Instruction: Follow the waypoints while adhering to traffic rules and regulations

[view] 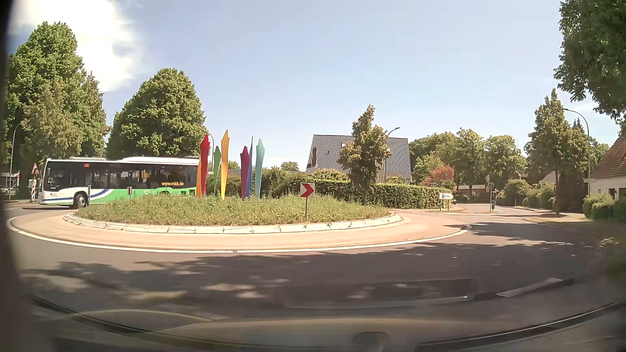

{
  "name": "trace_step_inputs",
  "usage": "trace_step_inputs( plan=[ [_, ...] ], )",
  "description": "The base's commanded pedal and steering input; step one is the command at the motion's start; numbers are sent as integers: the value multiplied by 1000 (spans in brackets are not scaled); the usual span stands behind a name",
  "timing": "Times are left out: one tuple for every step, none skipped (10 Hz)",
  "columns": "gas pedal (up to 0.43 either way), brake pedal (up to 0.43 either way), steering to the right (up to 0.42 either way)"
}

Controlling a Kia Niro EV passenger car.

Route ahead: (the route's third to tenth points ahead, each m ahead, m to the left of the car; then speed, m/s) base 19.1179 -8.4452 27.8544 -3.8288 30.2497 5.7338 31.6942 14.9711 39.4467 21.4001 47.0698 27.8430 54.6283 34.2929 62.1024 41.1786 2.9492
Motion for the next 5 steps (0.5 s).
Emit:
trace_step_inputs(
  plan=[
    [220,6,117],
    [220,6,136],
    [220,6,156],
    [220,6,176],
    [220,6,198]
  ],
)
